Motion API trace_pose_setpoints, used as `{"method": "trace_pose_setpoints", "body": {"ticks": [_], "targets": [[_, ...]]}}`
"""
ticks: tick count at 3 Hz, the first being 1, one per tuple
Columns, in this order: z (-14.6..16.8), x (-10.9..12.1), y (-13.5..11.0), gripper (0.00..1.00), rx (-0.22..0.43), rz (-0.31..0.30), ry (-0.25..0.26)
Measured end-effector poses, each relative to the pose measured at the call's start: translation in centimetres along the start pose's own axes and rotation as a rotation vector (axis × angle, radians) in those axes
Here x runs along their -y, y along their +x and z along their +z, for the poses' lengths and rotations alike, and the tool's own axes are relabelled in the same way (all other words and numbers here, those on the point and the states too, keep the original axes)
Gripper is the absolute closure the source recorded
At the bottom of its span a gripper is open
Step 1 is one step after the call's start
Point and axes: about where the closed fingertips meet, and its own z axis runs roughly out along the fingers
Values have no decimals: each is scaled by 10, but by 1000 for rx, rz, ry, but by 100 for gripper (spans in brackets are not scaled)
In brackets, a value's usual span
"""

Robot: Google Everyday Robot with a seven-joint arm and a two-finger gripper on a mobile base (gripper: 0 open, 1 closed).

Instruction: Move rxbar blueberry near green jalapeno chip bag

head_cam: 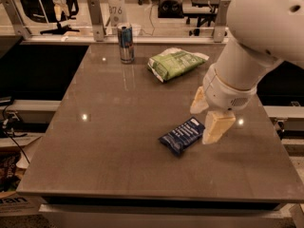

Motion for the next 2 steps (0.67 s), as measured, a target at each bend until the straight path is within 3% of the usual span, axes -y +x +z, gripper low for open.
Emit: {"method": "trace_pose_setpoints", "body": {"ticks": [1, 2], "targets": [[0, 0, -1, 0, -1, -1, 1], [0, 0, -1, 0, -1, -1, 1]]}}
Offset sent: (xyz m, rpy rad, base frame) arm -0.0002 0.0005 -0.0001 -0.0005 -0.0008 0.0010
